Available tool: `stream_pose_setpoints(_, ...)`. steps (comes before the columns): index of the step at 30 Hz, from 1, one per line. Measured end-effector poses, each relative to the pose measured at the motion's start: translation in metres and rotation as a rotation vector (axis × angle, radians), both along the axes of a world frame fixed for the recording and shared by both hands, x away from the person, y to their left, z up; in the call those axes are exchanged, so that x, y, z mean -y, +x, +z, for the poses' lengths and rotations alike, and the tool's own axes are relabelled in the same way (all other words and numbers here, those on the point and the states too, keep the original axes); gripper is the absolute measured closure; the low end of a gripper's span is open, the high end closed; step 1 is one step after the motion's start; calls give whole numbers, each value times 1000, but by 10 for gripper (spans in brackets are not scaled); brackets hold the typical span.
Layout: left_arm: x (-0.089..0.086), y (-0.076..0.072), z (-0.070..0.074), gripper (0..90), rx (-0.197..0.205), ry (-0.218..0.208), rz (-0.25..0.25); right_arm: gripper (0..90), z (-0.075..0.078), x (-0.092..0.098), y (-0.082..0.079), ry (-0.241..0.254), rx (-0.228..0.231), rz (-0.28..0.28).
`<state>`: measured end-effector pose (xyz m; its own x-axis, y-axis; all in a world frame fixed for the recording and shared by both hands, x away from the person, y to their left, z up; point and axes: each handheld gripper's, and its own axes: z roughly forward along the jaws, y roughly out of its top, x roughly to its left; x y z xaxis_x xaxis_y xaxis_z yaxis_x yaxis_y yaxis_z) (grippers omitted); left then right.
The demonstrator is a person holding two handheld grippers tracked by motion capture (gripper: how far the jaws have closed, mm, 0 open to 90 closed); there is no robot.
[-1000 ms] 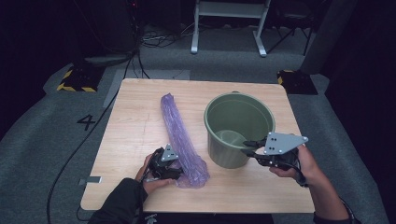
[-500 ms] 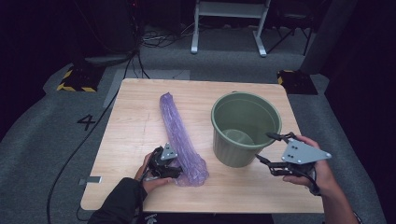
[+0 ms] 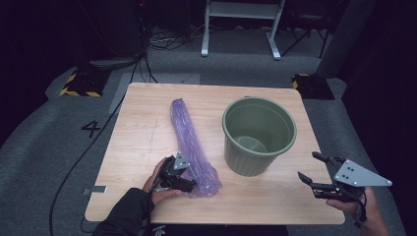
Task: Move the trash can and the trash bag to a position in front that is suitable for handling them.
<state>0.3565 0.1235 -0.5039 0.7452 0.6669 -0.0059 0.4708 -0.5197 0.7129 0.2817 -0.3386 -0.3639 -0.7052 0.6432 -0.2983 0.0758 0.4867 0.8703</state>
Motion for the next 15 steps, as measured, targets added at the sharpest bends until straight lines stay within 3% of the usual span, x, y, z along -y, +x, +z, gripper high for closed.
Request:
stream_pose_setpoints(4,1,-1,0,141,-4,1,1,251,-40,3,13,48,-117,-20)
stream_pose_setpoints(7,1,-1,0,140,-5,1,1,250,-55,-1,20,52,-162,-21)
stream_pose_setpoints(9,1,-1,0,140,-4,-1,2,250,-78,-12,33,70,-242,-31)
stream_pose_setpoints(12,1,-1,0,139,-4,-1,1,252,-86,-19,40,54,-252,-31)
stream_pose_setpoints(15,1,-1,0,139,-5,1,1,252,-96,-34,52,77,-268,-3)
